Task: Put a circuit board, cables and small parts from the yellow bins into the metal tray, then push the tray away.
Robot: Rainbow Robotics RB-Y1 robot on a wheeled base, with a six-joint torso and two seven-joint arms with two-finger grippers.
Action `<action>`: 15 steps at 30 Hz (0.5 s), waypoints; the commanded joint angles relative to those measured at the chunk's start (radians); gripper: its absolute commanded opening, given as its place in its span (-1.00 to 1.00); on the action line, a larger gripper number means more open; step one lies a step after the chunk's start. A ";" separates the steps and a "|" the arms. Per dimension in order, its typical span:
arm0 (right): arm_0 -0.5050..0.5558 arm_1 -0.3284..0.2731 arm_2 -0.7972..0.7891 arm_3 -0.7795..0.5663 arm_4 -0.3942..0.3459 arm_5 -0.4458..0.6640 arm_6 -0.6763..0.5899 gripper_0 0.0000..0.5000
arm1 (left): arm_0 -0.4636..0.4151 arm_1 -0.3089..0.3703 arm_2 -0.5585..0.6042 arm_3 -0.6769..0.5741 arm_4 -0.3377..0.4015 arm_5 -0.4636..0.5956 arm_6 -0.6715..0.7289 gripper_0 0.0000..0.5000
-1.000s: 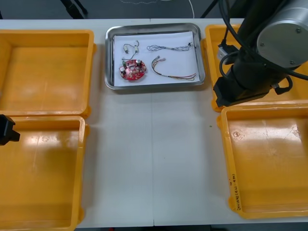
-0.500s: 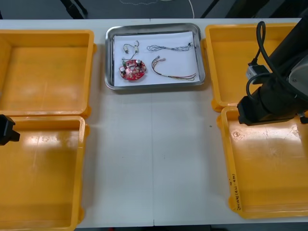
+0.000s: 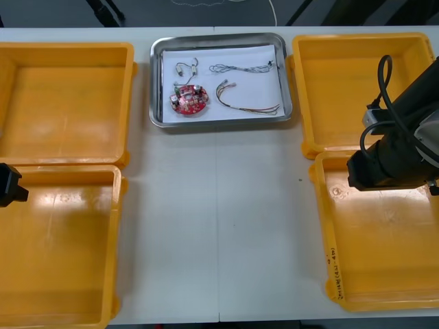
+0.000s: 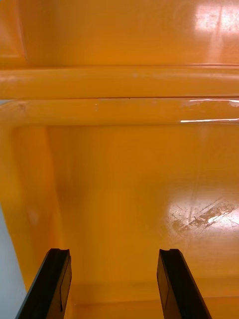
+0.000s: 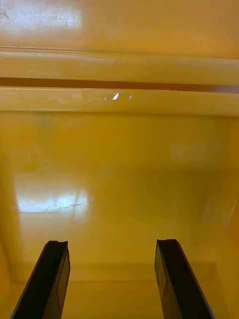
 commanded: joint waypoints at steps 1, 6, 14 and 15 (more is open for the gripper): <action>0.032 -0.034 -0.060 -0.027 0.014 -0.010 0.020 1.00 | 0.023 0.045 0.028 -0.007 -0.003 0.006 -0.091 1.00; 0.056 -0.009 -0.092 -0.026 0.034 -0.007 0.042 1.00 | 0.023 0.045 0.028 -0.007 -0.003 0.006 -0.091 1.00; 0.079 0.043 -0.119 -0.013 0.086 -0.012 0.089 1.00 | 0.023 0.045 0.028 -0.007 -0.003 0.006 -0.091 1.00; 0.081 0.044 -0.119 -0.012 0.086 -0.012 0.092 1.00 | 0.023 0.045 0.028 -0.007 -0.003 0.006 -0.091 1.00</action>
